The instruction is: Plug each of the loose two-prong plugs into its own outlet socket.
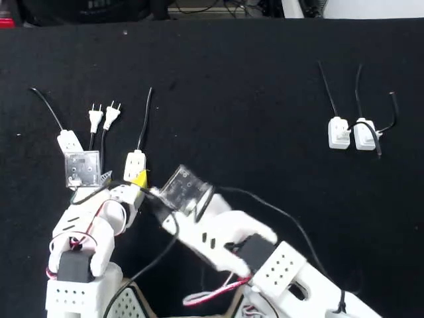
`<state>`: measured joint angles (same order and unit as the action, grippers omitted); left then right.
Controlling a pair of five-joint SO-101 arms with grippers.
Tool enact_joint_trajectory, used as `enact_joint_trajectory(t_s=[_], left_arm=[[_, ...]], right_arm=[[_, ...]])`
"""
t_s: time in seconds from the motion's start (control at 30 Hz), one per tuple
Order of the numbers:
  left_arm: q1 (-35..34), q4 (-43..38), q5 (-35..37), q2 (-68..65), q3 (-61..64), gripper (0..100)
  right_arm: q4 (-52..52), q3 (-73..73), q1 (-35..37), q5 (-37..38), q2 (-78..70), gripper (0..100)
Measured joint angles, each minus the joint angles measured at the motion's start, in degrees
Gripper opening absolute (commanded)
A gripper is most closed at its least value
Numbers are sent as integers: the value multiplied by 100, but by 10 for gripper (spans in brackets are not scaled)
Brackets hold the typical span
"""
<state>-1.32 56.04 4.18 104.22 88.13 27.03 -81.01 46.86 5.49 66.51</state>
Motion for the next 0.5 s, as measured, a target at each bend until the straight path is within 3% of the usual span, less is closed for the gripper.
enact_joint_trajectory(t_s=[0.5], left_arm=[[9, 44, -26, -26, 88, 252]], right_arm=[[1644, 897, -1776, 18, 149, 10]])
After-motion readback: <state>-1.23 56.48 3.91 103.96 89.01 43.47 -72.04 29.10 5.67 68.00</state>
